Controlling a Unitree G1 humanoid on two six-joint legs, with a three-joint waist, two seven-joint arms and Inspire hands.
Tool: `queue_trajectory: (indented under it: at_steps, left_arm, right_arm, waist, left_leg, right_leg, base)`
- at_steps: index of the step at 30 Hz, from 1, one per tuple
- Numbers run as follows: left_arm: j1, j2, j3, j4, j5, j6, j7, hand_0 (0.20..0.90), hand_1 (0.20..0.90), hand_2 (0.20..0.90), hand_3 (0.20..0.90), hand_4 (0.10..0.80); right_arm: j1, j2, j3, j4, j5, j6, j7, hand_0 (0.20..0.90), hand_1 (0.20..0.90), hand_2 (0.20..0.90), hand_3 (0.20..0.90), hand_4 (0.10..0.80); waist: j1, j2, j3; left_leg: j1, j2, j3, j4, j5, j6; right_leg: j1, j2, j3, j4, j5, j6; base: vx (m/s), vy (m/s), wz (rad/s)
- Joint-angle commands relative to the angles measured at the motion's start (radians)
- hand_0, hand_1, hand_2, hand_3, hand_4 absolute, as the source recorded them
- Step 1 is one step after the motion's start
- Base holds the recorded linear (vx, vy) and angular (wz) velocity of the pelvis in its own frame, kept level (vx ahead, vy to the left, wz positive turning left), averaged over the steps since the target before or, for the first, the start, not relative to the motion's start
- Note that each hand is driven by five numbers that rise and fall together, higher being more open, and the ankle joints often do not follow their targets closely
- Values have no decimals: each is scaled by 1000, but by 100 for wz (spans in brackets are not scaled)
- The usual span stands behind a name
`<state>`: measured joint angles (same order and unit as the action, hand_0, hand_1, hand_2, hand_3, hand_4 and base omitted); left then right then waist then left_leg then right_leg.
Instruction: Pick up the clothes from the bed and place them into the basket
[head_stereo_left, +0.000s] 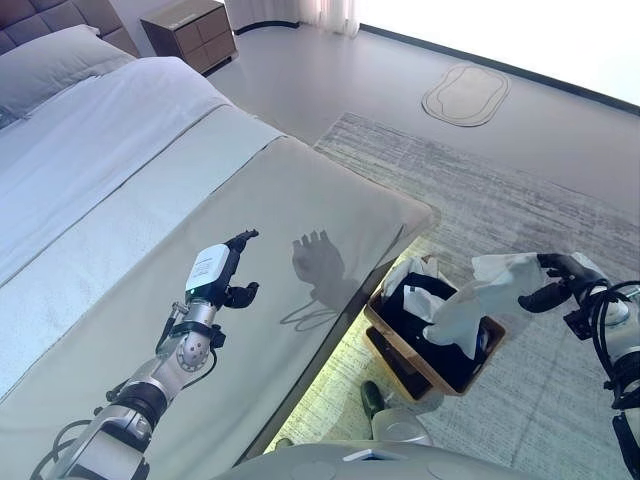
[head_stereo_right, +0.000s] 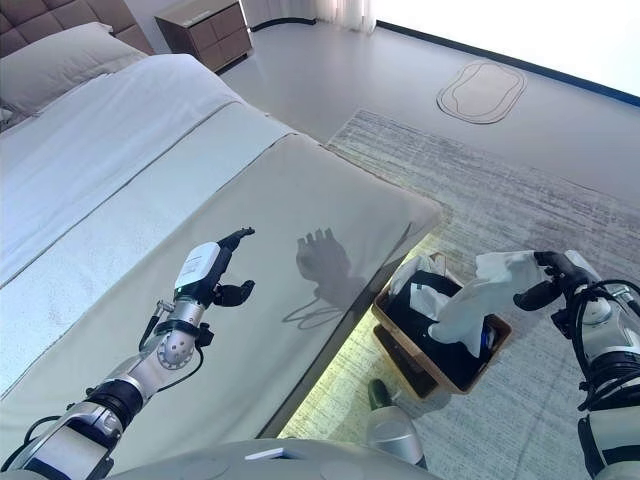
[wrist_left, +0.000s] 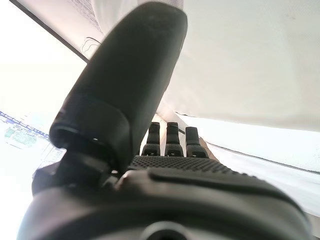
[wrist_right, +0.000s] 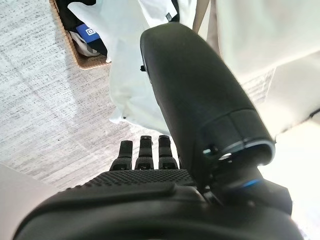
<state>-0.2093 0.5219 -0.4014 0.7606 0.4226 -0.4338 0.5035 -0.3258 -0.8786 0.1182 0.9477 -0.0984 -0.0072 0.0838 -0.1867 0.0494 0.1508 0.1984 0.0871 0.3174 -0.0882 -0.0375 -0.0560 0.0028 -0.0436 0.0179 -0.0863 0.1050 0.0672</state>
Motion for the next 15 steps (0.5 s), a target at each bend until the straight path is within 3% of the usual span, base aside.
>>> queue_trajectory:
  at_steps: [1,8,15]
  left_arm:
    - [-55,63,-3,-32,-32,-32,24,900,900,900,900,800]
    - [-52,53,14,-59,-34,-11,31,900,900,900,900,800]
    - [-31,32,31,-50,2,-1,50,900,900,900,900,800]
  right_arm:
    - [-55,-4,-61,-26,38,-45,-103,900,900,900,900,800]
    - [-37,18,-50,-223,29,-47,-129,900,900,900,900,800]
    - [-4,35,-45,-295,14,-56,-116,900,900,900,900,800]
  waist:
    - [5,-49,-86]
    - [3,-48,-78]
    - [9,-55,-79]
  left_leg:
    - [-56,-7,-16,49,-29,26]
    - [-61,-9,-24,47,-25,24]
    - [-63,-7,-33,42,-19,22]
  right_leg:
    - [-37,-16,-10,90,-49,54]
    - [-36,-16,-9,91,-52,52]
    - [-30,-16,-17,90,-58,48]
  base:
    - [0,0,0]
    - [0,0,0]
    - [-1,0,0]
